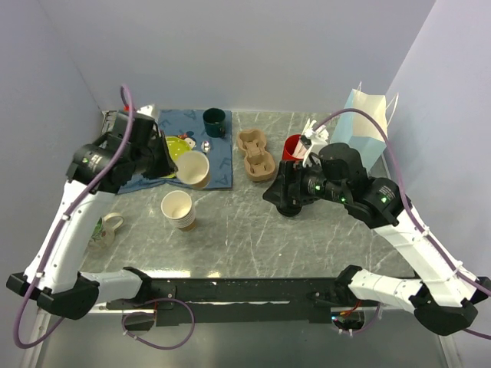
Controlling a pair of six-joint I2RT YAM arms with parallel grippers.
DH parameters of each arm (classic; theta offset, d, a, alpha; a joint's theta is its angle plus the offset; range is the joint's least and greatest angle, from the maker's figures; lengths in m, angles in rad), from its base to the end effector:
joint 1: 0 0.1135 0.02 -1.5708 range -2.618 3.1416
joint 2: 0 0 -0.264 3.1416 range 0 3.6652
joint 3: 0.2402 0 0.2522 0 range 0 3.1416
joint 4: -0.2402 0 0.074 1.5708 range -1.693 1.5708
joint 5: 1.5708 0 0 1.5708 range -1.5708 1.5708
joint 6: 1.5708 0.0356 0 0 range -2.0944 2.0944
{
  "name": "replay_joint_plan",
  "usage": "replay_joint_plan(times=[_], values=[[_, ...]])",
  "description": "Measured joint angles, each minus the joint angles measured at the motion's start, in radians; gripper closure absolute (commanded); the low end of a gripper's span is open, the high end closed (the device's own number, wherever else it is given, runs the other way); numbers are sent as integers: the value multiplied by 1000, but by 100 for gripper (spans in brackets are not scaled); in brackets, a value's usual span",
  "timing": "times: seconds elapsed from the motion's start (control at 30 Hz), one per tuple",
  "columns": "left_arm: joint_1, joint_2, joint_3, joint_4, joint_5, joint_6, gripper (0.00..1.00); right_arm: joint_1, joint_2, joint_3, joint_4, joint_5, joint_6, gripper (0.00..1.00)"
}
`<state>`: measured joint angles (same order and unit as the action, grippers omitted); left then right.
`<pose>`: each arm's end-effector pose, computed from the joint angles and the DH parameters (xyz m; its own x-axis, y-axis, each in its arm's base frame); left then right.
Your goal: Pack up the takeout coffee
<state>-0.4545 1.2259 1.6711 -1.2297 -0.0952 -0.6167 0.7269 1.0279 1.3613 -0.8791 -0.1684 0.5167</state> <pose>0.1843 -0.0863 0.4443 -0.7356 -0.2813 -0.6162 -0.0599 0.9331 -0.3545 0.1370 0.1299 0.4198 -0.7137 0.0170 -0.7002 -0.4711 0.7281 0.4979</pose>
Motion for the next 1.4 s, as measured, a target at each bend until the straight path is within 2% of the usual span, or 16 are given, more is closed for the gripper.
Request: replay_joint_plan(times=[0.1, 0.17, 0.33, 0.63, 0.93, 1.03, 1.13, 1.27, 1.3, 1.4], values=[[0, 10, 76, 34, 68, -13, 99, 0, -3, 26, -5, 26, 6, 7], [-1, -1, 62, 86, 120, -32, 99, 0, -8, 38, -7, 53, 10, 7], [-73, -37, -126, 226, 202, -100, 99, 0, -40, 47, -54, 167, 32, 7], [-318, 126, -321, 405, 145, -178, 99, 0, -121, 41, -172, 339, 68, 7], [-387, 222, -476, 529, 85, -193, 99, 0, -183, -2, -219, 369, 92, 8], [-399, 243, -507, 551, 67, -194, 96, 0, -185, -13, -225, 371, 92, 9], [-408, 247, -541, 580, 59, -198, 89, 0, -184, -28, -226, 370, 92, 9], [-414, 253, -563, 596, 48, -209, 66, 0, -172, -35, -227, 370, 88, 10], [-414, 257, -563, 599, 44, -214, 54, 0, -167, -35, -225, 370, 85, 11], [-414, 264, -561, 593, 36, -216, 34, 0, -145, -34, -224, 370, 71, 13]])
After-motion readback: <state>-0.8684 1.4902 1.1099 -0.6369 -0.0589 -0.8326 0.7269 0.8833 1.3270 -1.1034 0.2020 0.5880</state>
